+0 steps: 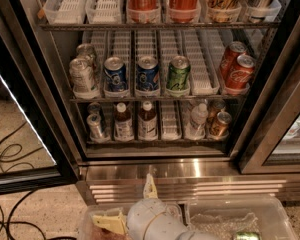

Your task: Pick blue plastic bottle from bottom shelf of fridge

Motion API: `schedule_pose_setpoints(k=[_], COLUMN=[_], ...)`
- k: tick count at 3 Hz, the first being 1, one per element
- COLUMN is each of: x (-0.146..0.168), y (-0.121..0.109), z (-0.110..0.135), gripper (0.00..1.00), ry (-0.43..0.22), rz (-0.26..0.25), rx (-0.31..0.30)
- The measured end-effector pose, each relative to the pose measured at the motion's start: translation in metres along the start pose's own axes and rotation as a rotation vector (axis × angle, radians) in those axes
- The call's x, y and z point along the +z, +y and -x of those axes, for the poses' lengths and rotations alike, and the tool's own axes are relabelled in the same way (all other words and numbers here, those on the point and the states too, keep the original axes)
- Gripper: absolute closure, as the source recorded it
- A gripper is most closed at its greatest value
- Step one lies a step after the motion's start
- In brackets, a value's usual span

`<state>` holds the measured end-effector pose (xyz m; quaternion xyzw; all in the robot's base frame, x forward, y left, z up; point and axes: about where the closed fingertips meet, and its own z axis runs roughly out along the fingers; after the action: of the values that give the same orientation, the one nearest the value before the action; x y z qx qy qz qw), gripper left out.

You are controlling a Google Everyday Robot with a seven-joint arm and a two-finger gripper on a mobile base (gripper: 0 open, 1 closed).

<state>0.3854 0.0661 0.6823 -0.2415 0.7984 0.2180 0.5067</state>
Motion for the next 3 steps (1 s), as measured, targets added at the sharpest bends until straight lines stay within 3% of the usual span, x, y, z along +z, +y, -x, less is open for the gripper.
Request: schedule_pose_setpoints(k=[1, 3], x=[0.0, 0.018], y=[0.0, -0.019], z=[0.0, -0.017], gripper=[0.0, 0.0], ry=[0.0, -0.02], rz=[0.0, -0.078], rx=[0.0, -0.074])
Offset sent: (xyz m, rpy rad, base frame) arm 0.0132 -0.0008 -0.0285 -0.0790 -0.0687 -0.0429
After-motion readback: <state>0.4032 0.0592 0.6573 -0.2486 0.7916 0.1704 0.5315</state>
